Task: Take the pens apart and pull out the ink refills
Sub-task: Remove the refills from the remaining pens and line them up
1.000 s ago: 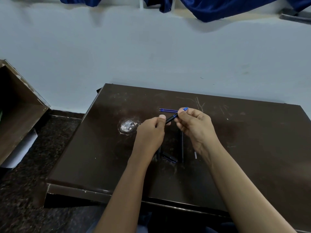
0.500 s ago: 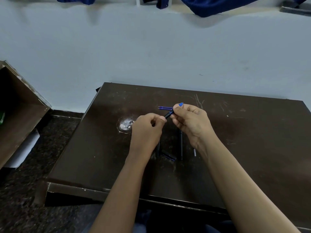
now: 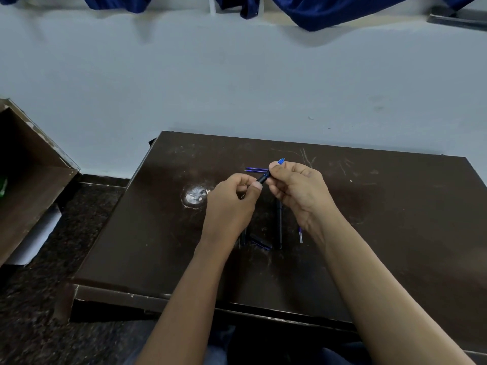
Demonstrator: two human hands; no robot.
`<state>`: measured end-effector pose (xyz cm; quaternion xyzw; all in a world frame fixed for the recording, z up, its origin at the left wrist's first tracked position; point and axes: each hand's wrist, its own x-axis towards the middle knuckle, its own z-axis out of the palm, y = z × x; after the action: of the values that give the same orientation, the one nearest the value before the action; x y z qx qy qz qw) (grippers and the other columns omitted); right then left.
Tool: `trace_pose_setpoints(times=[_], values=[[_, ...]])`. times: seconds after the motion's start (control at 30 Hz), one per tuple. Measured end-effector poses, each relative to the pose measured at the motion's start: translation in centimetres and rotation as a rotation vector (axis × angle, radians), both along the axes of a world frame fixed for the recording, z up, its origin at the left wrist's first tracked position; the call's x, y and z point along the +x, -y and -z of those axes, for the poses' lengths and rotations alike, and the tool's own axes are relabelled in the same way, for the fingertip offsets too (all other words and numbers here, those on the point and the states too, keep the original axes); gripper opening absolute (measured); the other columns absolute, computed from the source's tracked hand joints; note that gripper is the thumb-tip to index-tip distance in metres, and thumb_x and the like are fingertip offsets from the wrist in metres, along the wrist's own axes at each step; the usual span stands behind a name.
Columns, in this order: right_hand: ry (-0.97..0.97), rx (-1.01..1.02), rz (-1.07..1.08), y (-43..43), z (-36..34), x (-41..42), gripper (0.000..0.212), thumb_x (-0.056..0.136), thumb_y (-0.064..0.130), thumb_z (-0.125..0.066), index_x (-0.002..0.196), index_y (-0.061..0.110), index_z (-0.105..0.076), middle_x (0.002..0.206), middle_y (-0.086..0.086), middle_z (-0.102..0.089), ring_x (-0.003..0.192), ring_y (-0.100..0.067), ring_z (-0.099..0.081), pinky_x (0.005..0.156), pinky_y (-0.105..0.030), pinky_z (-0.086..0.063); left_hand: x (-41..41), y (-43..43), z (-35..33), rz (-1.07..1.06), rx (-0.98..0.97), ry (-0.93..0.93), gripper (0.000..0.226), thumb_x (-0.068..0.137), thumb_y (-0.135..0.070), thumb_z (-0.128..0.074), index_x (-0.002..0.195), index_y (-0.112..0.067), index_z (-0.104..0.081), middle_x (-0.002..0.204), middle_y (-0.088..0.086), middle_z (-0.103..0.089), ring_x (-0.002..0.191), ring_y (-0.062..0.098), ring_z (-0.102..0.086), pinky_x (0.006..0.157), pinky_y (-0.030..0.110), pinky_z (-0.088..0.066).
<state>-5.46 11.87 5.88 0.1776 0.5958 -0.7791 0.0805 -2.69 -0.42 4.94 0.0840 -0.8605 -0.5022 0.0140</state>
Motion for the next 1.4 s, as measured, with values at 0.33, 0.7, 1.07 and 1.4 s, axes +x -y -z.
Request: trace_pose_setpoints(times=[0.33, 0.7, 1.07, 1.4], values=[[-0.012, 0.005, -0.016, -0.1, -0.3, 0.5, 0.009, 0.086, 0.013, -0.069, 0.078, 0.011, -0.067, 0.067, -0.003, -0.065, 0.06, -0.007, -0.061, 0.064, -0.019, -0.054, 0.3, -0.1, -1.1, -0.011, -0.048, -0.04, 0.032, 0.096, -0.038, -0.047, 0.089, -0.015, -0.069, 0.073, -0.005, -0.064, 0.069, 0.004, -0.061, 0.058, 0.017, -0.045], [-0.006, -0.027, -0.003, -0.5, -0.2, 0.8, 0.01, 0.086, 0.013, -0.069, 0.077, 0.011, -0.065, 0.063, -0.001, -0.064, 0.06, -0.008, -0.061, 0.061, -0.019, -0.053, 0.2, -0.4, -0.2, -0.061, 0.034, -0.064, 0.025, 0.095, -0.041, -0.047, 0.091, -0.025, -0.066, 0.095, 0.002, -0.068, 0.09, 0.013, -0.063, 0.074, 0.023, -0.05], [-0.014, -0.033, -0.013, -0.2, 0.5, 0.2, 0.011, 0.087, 0.013, -0.068, 0.076, 0.011, -0.066, 0.068, -0.002, -0.064, 0.06, -0.008, -0.06, 0.06, -0.018, -0.052, -0.2, -0.2, 0.5, -0.029, 0.041, -0.007, 0.027, 0.092, -0.04, -0.053, 0.095, -0.019, -0.069, 0.097, 0.001, -0.069, 0.089, 0.015, -0.064, 0.07, 0.024, -0.047], [0.008, 0.002, -0.034, -0.7, 1.3, -0.2, 0.01, 0.087, 0.013, -0.068, 0.077, 0.011, -0.067, 0.07, -0.004, -0.065, 0.062, -0.008, -0.061, 0.062, -0.02, -0.052, -0.3, -0.1, 0.4, -0.007, 0.058, -0.03, 0.014, 0.087, -0.032, -0.065, 0.094, -0.02, -0.064, 0.088, -0.008, -0.066, 0.082, 0.004, -0.061, 0.063, 0.011, -0.04]])
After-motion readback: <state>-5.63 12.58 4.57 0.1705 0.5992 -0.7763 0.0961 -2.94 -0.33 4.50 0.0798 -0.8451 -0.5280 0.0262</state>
